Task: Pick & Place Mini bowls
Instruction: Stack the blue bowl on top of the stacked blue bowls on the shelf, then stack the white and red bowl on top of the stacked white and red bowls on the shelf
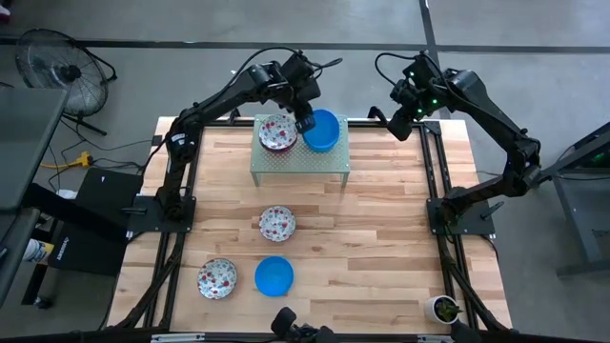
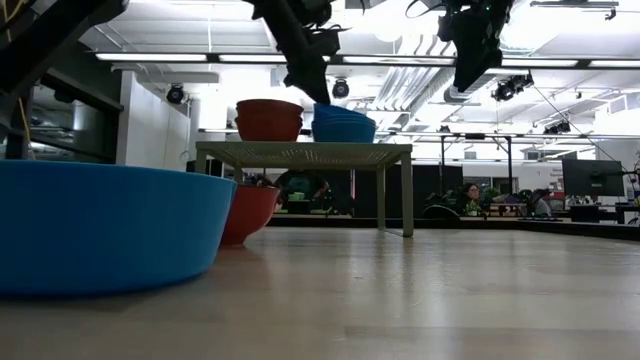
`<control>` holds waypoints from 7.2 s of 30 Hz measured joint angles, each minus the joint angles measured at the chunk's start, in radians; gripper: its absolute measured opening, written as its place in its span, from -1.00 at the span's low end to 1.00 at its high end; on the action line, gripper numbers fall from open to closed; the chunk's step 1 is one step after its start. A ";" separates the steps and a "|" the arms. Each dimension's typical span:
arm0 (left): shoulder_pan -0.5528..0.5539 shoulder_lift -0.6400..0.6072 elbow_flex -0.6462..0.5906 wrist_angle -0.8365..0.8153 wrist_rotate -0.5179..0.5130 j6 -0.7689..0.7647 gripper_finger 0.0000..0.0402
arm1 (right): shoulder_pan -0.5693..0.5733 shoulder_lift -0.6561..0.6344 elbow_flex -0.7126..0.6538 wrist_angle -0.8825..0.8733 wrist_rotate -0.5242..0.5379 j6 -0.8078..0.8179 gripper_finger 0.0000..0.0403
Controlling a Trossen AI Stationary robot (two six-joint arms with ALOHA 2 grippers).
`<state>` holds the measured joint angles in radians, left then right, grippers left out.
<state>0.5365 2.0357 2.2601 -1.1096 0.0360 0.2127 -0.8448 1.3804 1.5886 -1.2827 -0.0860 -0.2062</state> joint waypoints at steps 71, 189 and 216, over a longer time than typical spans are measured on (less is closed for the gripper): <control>0.072 0.053 -0.002 0.044 0.264 -0.173 -0.96 | 0.000 0.000 0.000 0.023 0.000 -0.004 -0.23; -1.309 -0.727 -1.332 0.321 -0.677 -1.403 -0.24 | 0.879 -0.352 -0.840 0.947 0.053 0.958 -0.23; -1.309 -0.815 -1.438 0.334 -0.730 -1.440 -0.24 | 0.930 0.331 -0.489 1.085 0.080 1.141 -0.23</control>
<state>-0.7727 1.2205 0.8223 -0.7753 -0.6936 -1.2274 0.0856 1.7116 1.0999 -0.1979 -0.0060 0.9347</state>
